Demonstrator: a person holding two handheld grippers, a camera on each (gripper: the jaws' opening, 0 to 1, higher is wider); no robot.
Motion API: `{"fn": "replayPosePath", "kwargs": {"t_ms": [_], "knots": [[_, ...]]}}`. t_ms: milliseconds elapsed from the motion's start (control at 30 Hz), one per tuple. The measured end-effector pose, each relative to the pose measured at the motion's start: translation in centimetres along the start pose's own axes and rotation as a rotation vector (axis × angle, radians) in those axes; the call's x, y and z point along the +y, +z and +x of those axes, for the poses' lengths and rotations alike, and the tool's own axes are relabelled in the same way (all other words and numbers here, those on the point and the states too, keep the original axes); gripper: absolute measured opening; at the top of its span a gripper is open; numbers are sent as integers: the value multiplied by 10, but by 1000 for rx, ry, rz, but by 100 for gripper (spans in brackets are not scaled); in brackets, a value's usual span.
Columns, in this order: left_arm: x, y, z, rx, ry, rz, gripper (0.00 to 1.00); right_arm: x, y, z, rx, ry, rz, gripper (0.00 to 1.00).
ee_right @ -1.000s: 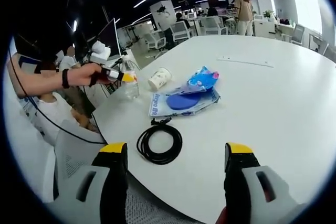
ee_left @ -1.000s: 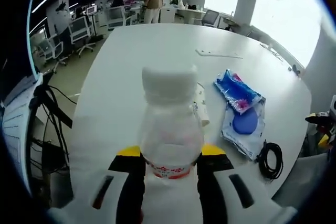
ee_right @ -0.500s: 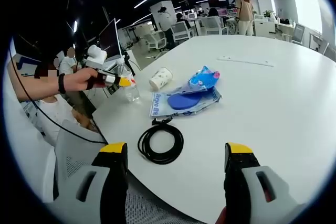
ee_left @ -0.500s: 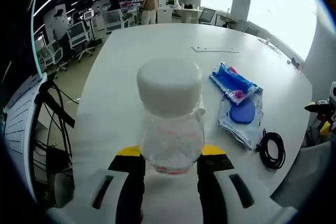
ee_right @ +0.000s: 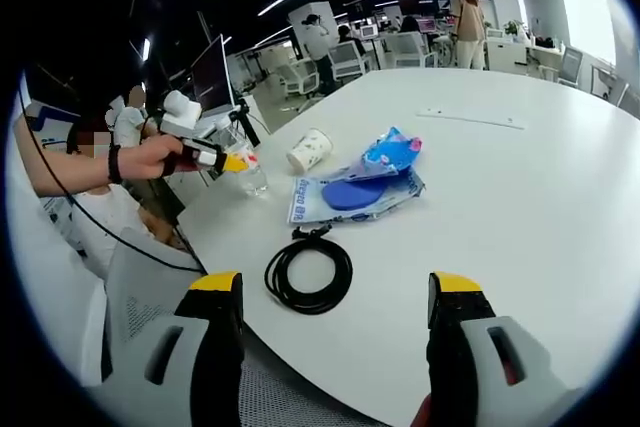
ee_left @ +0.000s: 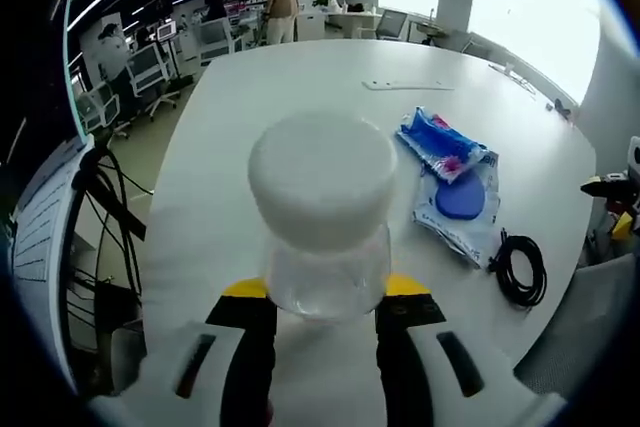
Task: Arrange the tabletop items into an orderly group along one side of the table until the central work area is clear of visible clutter.
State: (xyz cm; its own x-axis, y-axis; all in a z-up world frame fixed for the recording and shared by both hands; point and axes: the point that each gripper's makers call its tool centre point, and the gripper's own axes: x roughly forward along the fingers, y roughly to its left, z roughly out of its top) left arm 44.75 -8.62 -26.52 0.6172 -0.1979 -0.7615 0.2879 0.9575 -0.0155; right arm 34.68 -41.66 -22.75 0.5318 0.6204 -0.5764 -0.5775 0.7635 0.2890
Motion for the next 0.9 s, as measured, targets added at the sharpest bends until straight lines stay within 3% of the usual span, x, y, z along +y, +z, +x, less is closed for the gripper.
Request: {"fn": "replayPosePath", "kwargs": {"t_ms": [900], "knots": [[0, -2, -2, 26, -6, 12, 40, 4, -4, -2, -2, 3, 14, 75]]}}
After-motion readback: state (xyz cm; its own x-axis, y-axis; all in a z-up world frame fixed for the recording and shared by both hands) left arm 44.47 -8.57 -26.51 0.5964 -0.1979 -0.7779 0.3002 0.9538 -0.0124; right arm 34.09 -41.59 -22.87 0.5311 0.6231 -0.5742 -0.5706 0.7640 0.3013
